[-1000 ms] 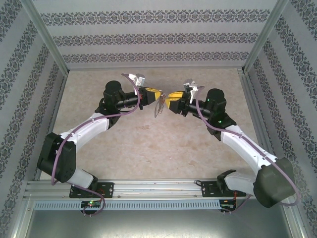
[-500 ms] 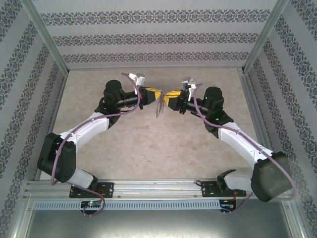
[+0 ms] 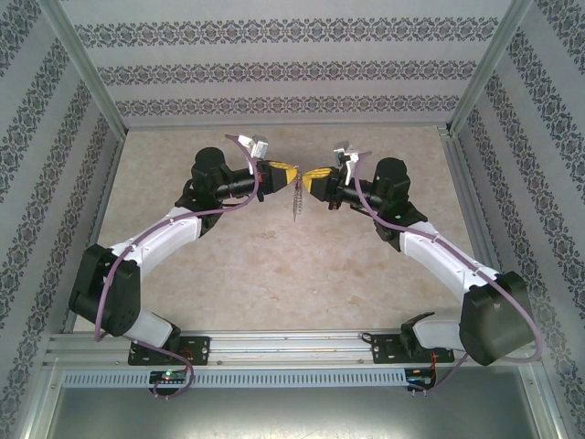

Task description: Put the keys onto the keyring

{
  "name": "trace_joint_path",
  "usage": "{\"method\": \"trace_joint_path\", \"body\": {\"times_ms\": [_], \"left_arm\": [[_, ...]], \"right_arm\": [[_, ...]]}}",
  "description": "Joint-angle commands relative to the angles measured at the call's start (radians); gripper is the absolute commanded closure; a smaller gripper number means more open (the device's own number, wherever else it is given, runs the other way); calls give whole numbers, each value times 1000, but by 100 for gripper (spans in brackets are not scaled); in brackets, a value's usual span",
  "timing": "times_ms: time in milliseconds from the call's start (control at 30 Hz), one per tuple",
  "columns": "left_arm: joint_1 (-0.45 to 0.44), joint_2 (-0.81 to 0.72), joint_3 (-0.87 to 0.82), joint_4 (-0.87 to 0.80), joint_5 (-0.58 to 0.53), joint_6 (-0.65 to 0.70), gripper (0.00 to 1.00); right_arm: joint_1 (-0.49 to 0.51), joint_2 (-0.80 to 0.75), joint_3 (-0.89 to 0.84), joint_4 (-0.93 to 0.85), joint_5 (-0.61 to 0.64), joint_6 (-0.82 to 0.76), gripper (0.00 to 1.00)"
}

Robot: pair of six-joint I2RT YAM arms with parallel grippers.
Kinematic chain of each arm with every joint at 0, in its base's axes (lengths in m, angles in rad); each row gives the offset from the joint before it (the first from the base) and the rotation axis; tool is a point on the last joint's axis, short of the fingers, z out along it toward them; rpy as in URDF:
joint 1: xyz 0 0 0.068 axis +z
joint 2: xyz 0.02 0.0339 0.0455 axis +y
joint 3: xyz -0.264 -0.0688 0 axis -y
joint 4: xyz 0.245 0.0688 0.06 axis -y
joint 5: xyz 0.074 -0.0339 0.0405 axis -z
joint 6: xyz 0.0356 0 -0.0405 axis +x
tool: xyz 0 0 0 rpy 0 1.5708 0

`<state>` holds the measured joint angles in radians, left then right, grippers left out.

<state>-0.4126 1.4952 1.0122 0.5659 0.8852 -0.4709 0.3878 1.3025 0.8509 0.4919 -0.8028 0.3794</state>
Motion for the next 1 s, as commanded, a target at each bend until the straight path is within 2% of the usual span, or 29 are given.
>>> {"method": "trace_joint_path", "body": {"times_ms": [0, 300, 500, 567, 967], "left_arm": [[-12, 5, 42, 20, 11, 18, 100], [-11, 2, 42, 18, 9, 18, 100], [-12, 15, 31, 40, 0, 7, 100], [-12, 20, 29, 47, 0, 3, 100], [-18, 45, 39, 54, 9, -11, 100]], "right_arm": [[-7, 12, 31, 49, -40, 11, 86], [-26, -10, 9, 45, -15, 8, 83], [-51, -37, -24, 107, 46, 80, 64], [-51, -37, -22, 124, 47, 104, 61], [-43, 35, -12, 251, -1, 208, 60]]}}
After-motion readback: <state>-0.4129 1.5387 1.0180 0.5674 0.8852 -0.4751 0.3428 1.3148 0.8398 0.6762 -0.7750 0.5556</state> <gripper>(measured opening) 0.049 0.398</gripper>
